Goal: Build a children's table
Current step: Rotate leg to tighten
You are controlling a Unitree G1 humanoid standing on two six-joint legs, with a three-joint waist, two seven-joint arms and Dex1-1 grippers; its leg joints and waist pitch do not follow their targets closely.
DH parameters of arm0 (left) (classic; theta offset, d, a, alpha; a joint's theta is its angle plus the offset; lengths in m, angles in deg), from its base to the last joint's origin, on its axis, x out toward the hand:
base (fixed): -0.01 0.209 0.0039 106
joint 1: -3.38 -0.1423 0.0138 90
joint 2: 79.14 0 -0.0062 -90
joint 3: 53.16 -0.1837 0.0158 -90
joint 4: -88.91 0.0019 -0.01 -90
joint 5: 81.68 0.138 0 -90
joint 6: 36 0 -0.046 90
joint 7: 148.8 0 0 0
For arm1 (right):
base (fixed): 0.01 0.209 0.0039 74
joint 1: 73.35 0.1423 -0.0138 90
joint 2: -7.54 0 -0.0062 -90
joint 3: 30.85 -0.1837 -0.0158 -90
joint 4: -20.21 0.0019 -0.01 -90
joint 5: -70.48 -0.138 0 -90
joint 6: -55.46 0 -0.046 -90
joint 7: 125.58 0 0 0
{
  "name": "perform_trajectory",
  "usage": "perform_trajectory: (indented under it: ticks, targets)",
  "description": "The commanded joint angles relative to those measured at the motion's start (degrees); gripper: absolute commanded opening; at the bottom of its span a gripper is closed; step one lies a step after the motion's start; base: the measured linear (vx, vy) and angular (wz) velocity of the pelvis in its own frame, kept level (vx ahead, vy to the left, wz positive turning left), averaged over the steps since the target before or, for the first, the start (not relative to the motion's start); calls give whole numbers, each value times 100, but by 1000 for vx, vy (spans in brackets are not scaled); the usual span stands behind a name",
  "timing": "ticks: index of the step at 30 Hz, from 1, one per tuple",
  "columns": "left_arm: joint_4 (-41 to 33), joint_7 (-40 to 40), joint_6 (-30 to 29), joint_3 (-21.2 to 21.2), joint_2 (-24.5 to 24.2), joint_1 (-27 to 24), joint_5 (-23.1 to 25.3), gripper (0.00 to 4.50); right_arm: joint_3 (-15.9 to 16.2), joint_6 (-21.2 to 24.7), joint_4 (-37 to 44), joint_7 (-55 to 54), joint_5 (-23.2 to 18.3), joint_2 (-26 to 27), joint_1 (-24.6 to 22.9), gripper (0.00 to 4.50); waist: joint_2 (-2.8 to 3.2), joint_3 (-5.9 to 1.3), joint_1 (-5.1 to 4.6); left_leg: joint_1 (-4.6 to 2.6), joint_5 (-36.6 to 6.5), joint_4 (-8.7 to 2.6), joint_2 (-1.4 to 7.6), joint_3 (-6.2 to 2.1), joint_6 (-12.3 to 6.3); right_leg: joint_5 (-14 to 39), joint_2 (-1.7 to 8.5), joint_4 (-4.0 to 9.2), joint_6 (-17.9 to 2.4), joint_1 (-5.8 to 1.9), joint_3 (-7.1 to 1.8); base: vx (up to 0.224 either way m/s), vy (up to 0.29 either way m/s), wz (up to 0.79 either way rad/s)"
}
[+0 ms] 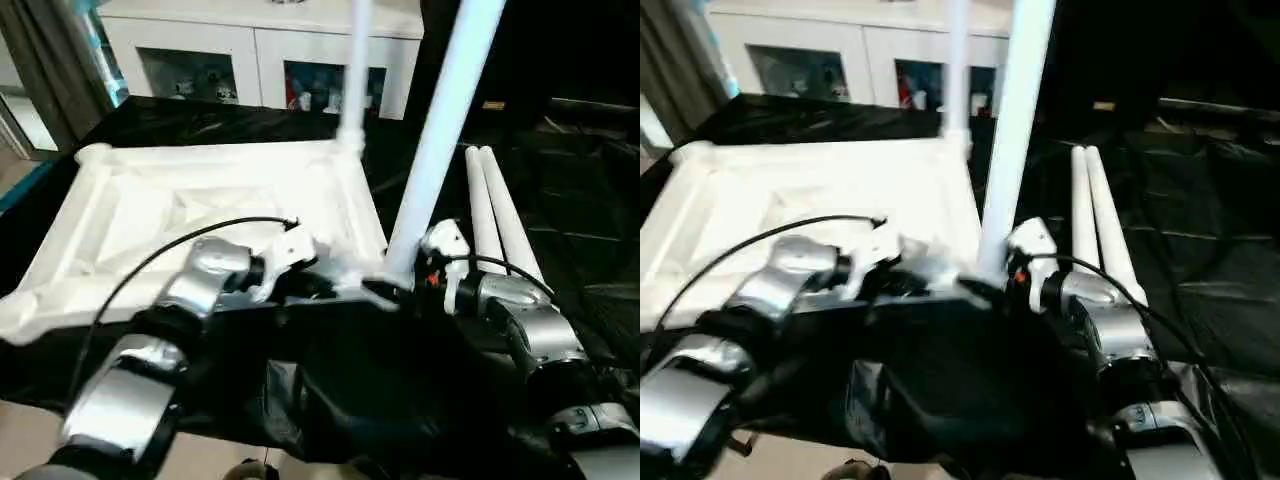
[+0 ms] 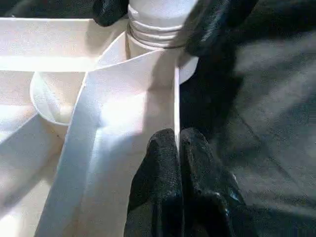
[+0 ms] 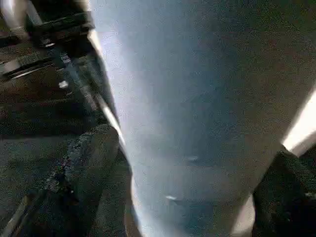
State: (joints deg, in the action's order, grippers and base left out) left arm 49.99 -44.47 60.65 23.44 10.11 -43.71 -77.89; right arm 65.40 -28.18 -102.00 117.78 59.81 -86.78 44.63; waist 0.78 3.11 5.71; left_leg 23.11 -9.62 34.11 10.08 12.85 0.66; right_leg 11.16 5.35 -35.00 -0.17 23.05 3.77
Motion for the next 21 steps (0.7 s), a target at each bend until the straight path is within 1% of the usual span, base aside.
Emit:
perform_trajectory:
  ticks: [1,2,3,4,5,6,7,8,9,11,12,14,15,16,17,18,19,20,21]
  targets:
    - [-268,-294,77,-20,18,-32,-235,0,36,51,116,162,-8,-116,-19,391,-52,-400,-4,-217,-1129,-381,418,-204,-445,612,420,366,-1621,-229,-252,0,0,0]
    - [-345,-377,59,-13,-38,-87,-236,0,92,56,123,235,26,-175,-21,391,-45,-386,3,-237,-1319,-401,421,-209,-290,929,424,394,-1560,-214,-260,0,0,0]
    - [-360,-393,56,-10,-48,-98,-235,0,105,57,125,250,33,-187,-21,375,-46,-386,-3,-236,-1362,-411,424,-211,-250,985,422,395,-1545,-217,-262,0,0,0]
    - [-366,-405,59,-6,-56,-108,-231,0,121,51,117,269,45,-200,-20,375,-61,-380,-8,-234,-1401,-416,421,-210,-222,1044,420,405,-1526,-215,-262,0,0,0]
    - [-369,-399,60,-4,-62,-114,-230,0,127,59,114,284,39,-197,-19,365,-51,-381,-5,-237,-1446,-422,424,-216,-169,1116,429,407,-1494,-212,-268,0,0,0]
    - [-367,-385,62,-3,-60,-112,-231,0,122,70,112,285,26,-182,-15,365,-70,-383,-5,-234,-1435,-420,421,-215,-149,1101,432,404,-1480,-213,-272,0,0,0]
    - [-378,-373,57,-3,-60,-115,-245,0,110,94,121,292,0,-158,-12,355,-67,-384,-4,-231,-1414,-417,415,-215,-157,1099,434,405,-1468,-212,-273,0,0,0]
    - [-412,-364,29,1,-55,-124,-271,0,106,138,154,321,-39,-122,-12,334,-67,-385,-4,-227,-1392,-416,414,-217,-162,1080,435,403,-1466,-217,-273,0,0,0]
    - [-418,-364,23,1,-52,-125,-274,0,112,142,164,326,-41,-118,-16,334,-67,-391,-2,-224,-1331,-413,416,-217,-175,1014,435,395,-1471,-220,-272,0,0,0]
    - [-451,-372,6,4,-46,-138,-270,0,143,147,193,339,-42,-112,-37,312,-66,-398,-3,-218,-1221,-404,410,-213,-221,832,422,375,-1495,-220,-266,0,0,0]
    - [-451,-372,6,4,-46,-138,-270,0,143,147,193,339,-42,-112,-37,312,-69,-400,-3,-212,-1191,-401,408,-213,-236,789,421,368,-1498,-225,-265,0,0,0]
    - [-472,-352,-6,15,-37,-150,-265,0,167,138,214,324,-45,-95,-78,285,-67,-402,-1,-216,-1169,-394,405,-208,-260,752,423,369,-1516,-221,-264,0,0,0]
    - [-449,-227,-12,38,-5,-137,-238,0,156,156,226,237,-45,-56,-134,285,-70,-400,-1,-215,-1164,-392,403,-206,-274,755,423,372,-1518,-222,-265,0,0,0]
    - [-434,-170,-14,46,10,-128,-226,0,148,165,225,198,-41,-42,-150,279,-49,-400,1,-217,-1170,-391,408,-208,-265,760,429,373,-1524,-220,-268,0,0,0]
    - [-343,94,-26,67,73,-75,-155,0,131,150,178,-40,46,24,-205,274,-63,-400,-3,-213,-1181,-392,402,-210,-262,778,425,377,-1512,-227,-266,0,0,0]
    - [-338,111,-27,68,76,-71,-150,0,130,148,175,-56,53,28,-208,274,-58,-394,-7,-225,-1233,-399,407,-209,-236,843,418,389,-1493,-208,-267,0,0,0]
    - [-308,201,-35,71,95,-52,-122,0,127,132,154,-145,96,50,-220,272,-63,-395,-11,-223,-1260,-399,403,-215,-220,887,424,387,-1487,-216,-265,0,0,0]
    - [-229,406,-27,77,137,-2,-59,0,103,98,101,-403,180,118,-229,271,-61,-387,-23,-225,-1335,-412,407,-220,-161,1048,426,408,-1449,-207,-269,0,0,0]
    - [-229,406,-27,77,137,-2,-59,0,103,98,101,-403,180,118,-229,270,-64,-384,-35,-226,-1374,-413,400,-220,-144,1096,424,414,-1440,-206,-269,0,0,0]
